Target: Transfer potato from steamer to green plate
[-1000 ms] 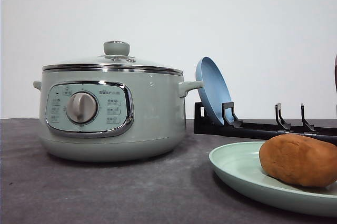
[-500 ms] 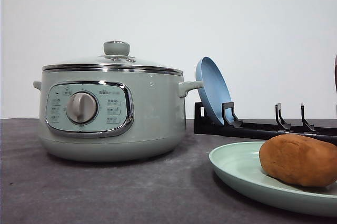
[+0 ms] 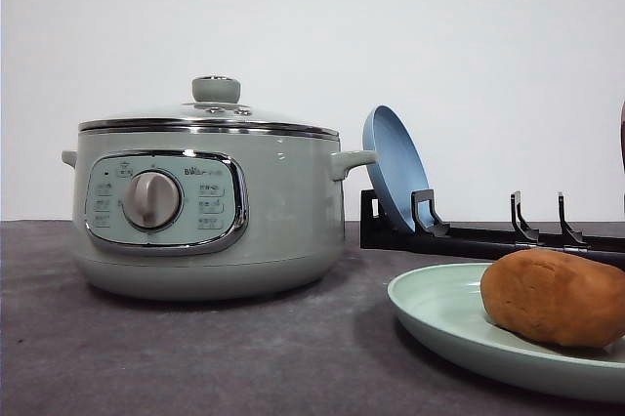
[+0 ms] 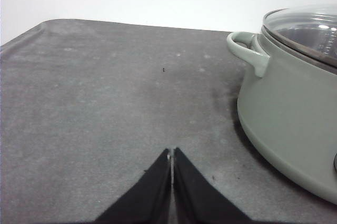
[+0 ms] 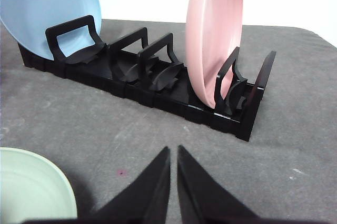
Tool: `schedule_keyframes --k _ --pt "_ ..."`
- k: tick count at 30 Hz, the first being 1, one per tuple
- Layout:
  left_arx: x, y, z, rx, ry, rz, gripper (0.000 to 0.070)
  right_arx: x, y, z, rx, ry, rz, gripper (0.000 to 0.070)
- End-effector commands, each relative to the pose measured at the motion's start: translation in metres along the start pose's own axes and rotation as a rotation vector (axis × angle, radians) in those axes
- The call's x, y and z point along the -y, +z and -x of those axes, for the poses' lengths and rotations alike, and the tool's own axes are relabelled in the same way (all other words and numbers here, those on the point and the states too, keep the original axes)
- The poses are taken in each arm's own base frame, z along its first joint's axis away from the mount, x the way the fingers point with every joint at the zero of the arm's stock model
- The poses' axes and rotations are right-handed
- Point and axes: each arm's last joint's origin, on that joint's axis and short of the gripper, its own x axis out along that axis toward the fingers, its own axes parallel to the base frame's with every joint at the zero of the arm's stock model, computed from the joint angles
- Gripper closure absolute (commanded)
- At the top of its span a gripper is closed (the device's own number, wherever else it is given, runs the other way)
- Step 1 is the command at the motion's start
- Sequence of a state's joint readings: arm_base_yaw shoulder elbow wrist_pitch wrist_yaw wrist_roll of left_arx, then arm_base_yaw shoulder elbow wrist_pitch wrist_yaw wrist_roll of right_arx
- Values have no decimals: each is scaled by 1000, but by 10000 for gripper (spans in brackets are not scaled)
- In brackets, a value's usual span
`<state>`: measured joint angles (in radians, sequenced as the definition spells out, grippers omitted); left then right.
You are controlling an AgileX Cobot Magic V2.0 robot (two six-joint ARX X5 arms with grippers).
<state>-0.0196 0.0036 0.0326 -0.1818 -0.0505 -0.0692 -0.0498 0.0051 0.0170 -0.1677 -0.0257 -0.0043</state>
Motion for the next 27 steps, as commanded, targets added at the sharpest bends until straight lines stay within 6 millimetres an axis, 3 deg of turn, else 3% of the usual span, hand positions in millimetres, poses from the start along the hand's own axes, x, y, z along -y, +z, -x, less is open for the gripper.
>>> schedule_keyframes --k 1,27 --pt "-1 -7 -2 -26 6 -5 700 0 0 0 8 -3 6 688" --pt "-1 -7 -2 -26 6 -5 700 0 0 0 8 -3 6 688"
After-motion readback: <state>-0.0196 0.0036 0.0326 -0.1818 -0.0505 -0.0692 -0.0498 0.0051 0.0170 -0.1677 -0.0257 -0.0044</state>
